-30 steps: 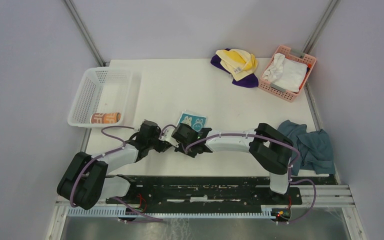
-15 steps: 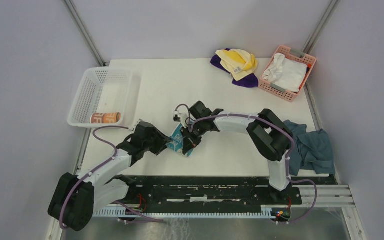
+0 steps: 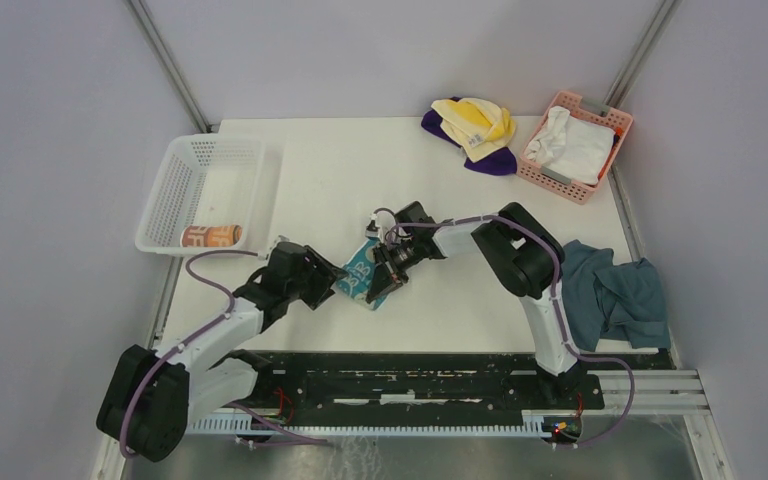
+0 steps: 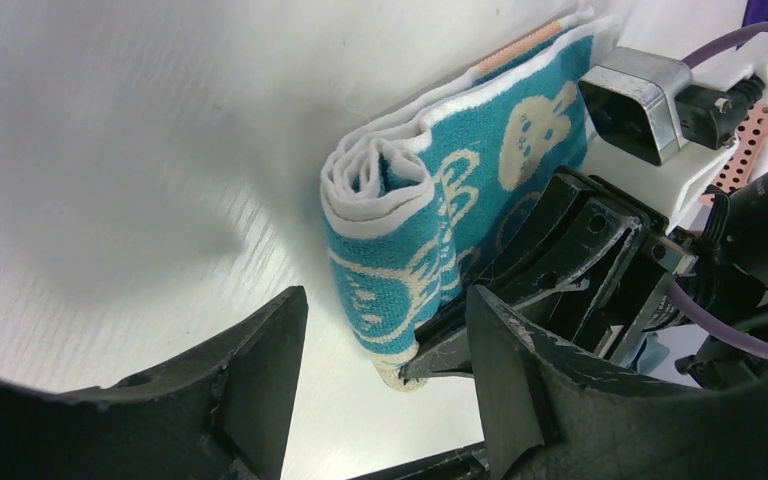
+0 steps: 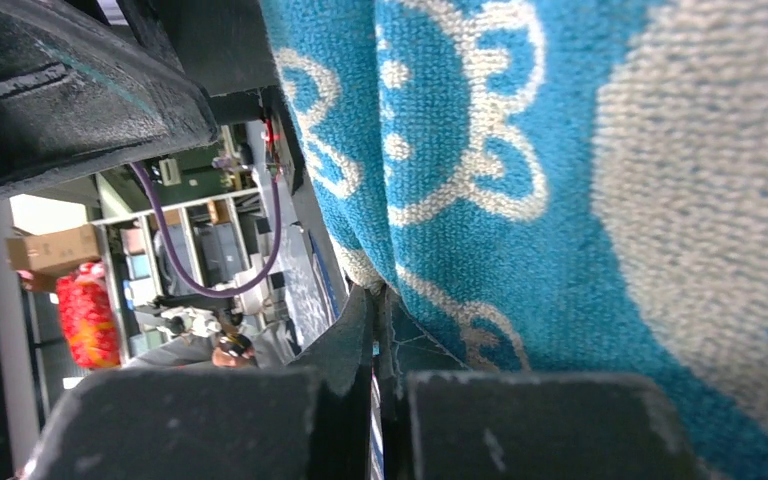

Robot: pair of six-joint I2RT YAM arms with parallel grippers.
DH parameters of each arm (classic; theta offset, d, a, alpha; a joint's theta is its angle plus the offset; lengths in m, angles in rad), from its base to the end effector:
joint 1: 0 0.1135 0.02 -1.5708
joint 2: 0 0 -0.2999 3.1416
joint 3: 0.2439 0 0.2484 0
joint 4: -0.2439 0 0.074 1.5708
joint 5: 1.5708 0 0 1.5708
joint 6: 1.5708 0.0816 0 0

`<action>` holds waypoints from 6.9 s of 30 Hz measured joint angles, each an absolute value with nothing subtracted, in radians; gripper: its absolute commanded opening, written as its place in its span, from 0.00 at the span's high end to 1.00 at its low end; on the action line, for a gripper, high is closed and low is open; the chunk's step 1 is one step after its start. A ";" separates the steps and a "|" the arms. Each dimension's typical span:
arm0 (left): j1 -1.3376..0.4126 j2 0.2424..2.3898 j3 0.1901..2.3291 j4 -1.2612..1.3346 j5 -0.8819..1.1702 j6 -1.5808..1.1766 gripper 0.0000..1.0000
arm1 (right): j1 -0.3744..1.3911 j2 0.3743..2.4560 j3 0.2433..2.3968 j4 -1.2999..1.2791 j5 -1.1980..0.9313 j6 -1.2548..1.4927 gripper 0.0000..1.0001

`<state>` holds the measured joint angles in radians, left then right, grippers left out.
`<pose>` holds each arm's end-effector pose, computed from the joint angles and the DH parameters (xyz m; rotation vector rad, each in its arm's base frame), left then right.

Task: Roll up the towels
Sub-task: Roll the towel at the center of the board.

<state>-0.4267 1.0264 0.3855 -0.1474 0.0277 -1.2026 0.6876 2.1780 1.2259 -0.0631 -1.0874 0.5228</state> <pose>0.1843 -0.0863 0.1637 -0.9376 2.3323 -0.7783 0.2933 0.3343 0.1031 0.6218 -2.4041 -1.6135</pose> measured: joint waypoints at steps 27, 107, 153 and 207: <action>-0.420 1.340 0.489 -0.024 0.043 -1.102 0.75 | 0.684 1.990 1.145 -0.122 -0.902 0.406 0.57; -0.441 0.920 0.224 -0.035 0.005 -1.259 0.30 | 0.673 2.243 1.314 -0.205 -1.137 0.461 0.99; -0.440 1.252 0.303 0.212 0.049 -1.259 0.48 | 1.057 1.830 1.184 -0.314 0.031 -0.127 0.42; -0.452 1.145 0.287 0.087 0.083 -1.258 0.46 | 0.665 2.231 1.300 -0.283 -1.120 0.465 0.83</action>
